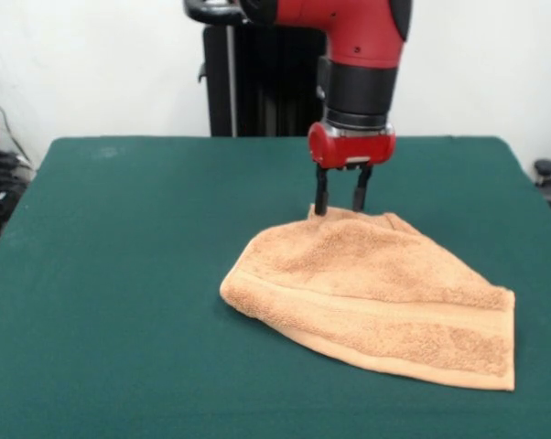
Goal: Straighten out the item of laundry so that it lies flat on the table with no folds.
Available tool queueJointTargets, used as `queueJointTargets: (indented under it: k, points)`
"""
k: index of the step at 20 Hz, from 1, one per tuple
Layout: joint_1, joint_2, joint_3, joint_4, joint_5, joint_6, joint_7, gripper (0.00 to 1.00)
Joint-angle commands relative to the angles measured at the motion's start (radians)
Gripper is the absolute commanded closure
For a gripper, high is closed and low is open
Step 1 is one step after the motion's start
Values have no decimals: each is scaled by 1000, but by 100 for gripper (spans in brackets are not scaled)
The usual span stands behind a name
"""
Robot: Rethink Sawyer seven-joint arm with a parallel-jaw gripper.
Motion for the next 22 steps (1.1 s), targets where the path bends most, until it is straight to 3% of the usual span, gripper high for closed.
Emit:
queueJointTargets:
  k: [1,13,17,22]
  points:
    - [61,82,-35,-30,46,26,173,0]
    - [75,130,-68,-52,53,-47,182,0]
    - [-8,145,25,-48,34,-16,142,0]
    - [-41,143,83,-43,41,9,134,0]
